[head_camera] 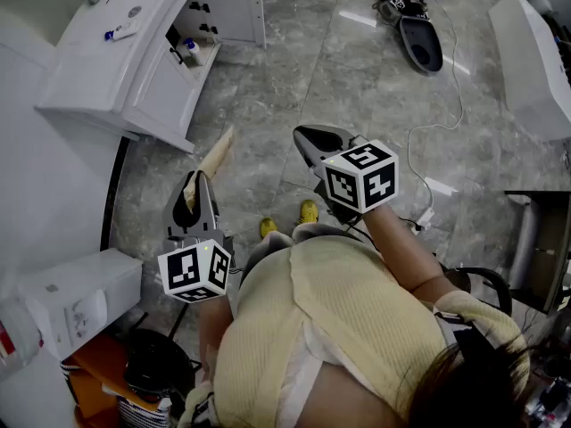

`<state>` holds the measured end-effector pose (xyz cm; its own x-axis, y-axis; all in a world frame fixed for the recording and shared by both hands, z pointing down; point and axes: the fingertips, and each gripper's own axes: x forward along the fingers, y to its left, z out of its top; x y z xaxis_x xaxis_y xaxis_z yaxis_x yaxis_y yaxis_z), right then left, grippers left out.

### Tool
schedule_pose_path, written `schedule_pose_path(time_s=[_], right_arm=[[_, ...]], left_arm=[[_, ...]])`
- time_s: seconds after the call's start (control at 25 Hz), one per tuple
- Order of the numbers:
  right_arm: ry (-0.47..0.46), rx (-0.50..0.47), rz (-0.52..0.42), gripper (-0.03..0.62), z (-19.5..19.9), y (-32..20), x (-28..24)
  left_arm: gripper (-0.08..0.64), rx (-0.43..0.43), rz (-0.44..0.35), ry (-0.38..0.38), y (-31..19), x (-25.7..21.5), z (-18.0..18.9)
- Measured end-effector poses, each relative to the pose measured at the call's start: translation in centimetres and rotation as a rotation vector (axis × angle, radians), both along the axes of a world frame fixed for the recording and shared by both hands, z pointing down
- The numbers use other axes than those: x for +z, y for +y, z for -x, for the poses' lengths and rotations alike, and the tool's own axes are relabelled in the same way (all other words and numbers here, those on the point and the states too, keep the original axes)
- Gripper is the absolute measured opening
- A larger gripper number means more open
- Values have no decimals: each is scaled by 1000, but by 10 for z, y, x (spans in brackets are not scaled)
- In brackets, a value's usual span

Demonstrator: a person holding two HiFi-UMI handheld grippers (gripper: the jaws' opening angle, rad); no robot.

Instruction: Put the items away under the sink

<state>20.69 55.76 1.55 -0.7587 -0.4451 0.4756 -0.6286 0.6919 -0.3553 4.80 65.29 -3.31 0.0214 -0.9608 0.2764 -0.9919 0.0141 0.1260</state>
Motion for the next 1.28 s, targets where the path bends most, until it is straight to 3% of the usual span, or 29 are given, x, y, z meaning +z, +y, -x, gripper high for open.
schedule_pose_path(time_s=[0.32,0.88,1.28], right_arm=[[-12,19,10,26,-22,-20,5],[-17,-42,8,26,-53,-49,15],[-39,-62,26,26,-47,-69,16]], left_arm=[[80,-10,4,-2,-16,2,-20],[80,11,17,-19,-59,8,-77],[80,-14,34,-15,-81,13,-69]])
